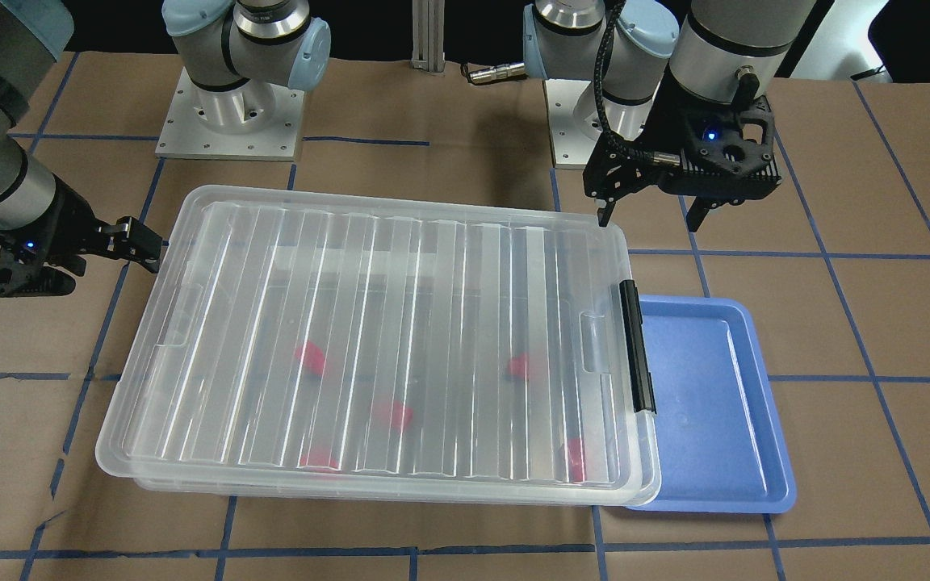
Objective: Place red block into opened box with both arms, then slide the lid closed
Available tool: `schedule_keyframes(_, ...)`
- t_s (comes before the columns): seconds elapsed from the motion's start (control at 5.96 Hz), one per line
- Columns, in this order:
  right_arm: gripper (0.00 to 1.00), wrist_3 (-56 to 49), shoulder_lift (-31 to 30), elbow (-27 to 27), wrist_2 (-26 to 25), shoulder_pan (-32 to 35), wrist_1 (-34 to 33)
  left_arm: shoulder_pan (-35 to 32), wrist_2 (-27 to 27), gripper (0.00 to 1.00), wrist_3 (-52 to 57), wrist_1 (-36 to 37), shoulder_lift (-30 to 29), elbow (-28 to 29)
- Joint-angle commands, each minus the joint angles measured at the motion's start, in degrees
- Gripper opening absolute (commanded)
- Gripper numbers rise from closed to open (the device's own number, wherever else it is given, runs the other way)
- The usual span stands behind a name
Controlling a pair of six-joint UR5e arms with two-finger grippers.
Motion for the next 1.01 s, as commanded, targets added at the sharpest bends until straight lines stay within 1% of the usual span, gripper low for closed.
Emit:
schedule_keyframes(0.0, 1.0, -0.05, -1.65, -2.45, -0.16, 0.04, 0.11, 0.0, -0.11, 0.98, 0.0, 0.0, -0.18, 0.5)
schedule_keyframes(0.17, 1.0, 0.21, -2.88, -6.21, 0.01, 0.21, 3.77, 0.0, -0.02, 0.98, 0.0, 0.0, -0.18, 0.33)
schedule_keyframes(0.34, 1.0, 3.34, -2.55, -10.78, 0.19, 1.08, 8.94, 0.0, -0.02, 0.98, 0.0, 0.0, -0.18, 0.33)
schedule_keyframes(0.5, 1.0, 9.38, -2.54, -15.61, 0.19, 5.27, 13.95, 0.0, -0.02, 0.98, 0.0, 0.0, -0.09, 0.33)
schedule_keyframes(0.67, 1.0, 17.18, -1.15, -20.36, 0.19, 11.05, 16.87, 0.0, -0.11, 0.98, 0.0, 0.0, -0.09, 0.33)
schedule_keyframes(0.84, 1.0, 23.18, 0.69, -23.45, 0.1, 15.99, 17.34, 0.0, -0.02, 0.98, 0.0, 0.0, -0.09, 0.33)
